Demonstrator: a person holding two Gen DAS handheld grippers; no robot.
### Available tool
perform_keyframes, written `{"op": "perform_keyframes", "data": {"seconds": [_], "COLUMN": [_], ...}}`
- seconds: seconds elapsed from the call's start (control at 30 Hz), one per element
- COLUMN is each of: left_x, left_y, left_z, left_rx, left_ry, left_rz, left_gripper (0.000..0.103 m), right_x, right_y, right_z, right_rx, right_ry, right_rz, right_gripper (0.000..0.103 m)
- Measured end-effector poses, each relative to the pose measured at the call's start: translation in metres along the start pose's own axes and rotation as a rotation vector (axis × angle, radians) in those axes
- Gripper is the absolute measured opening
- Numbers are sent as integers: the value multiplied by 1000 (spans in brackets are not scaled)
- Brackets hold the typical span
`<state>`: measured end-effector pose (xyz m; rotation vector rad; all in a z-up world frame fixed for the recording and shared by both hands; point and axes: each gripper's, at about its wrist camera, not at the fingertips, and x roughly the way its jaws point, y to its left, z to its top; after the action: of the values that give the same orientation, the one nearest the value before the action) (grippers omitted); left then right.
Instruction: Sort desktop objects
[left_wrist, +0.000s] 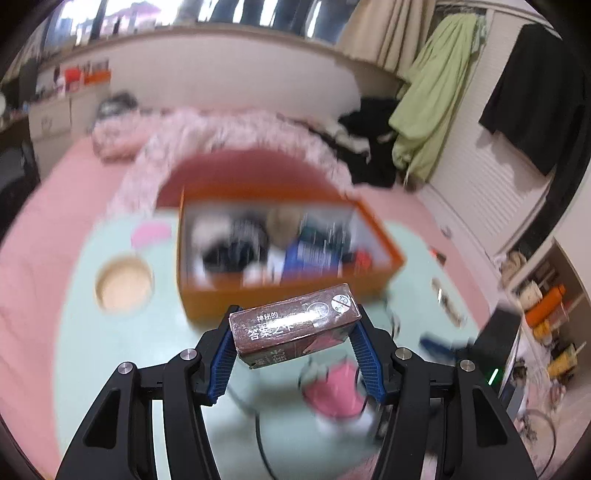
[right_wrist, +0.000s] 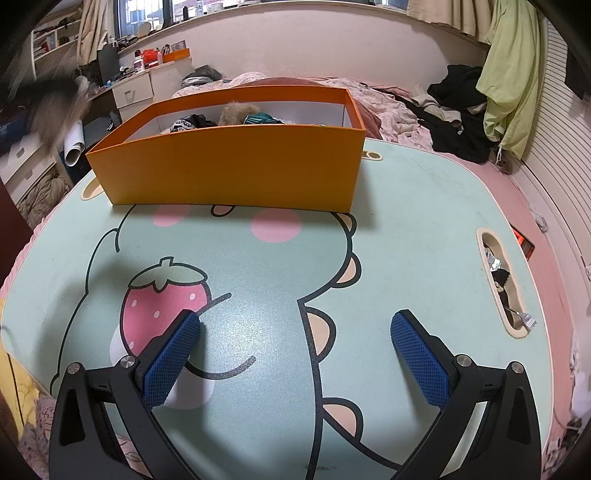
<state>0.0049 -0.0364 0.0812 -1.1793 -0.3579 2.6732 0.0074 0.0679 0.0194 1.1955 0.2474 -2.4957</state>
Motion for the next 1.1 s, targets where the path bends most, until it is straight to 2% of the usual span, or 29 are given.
{"op": "perform_keyframes", "data": {"seconds": [0.2, 0.3, 0.37, 0.43, 0.53, 0.63, 0.7, 1.1], "left_x": [51, 52, 39, 24, 18, 29, 35, 37], "left_y": [3, 8, 10, 9, 6, -1, -7, -4], "left_z": [-30, -34, -40, -48, -69, -87, -90, -90], "left_rx": [15, -17, -31, -8, 71, 137, 191, 179], "left_ry": [62, 36, -8, -32, -2, 66, 67, 59], "left_rz": [88, 118, 117, 136, 201, 229, 244, 228], "left_gripper": [58, 70, 89, 100, 100, 100, 103, 103], "right_x": [0, 0, 0, 0, -1, -1, -1, -2], "right_y": [1, 1, 1, 2, 2, 2, 2, 5], "right_z": [-1, -1, -1, -1, -2, -2, -2, -5], "right_rx": [0, 0, 1, 1, 1, 1, 1, -2], "right_ry": [0, -1, -1, -1, -1, -1, -1, -1], "right_rz": [0, 0, 0, 0, 0, -1, -1, -2], "right_gripper": [103, 103, 103, 103, 103, 103, 103, 103]}}
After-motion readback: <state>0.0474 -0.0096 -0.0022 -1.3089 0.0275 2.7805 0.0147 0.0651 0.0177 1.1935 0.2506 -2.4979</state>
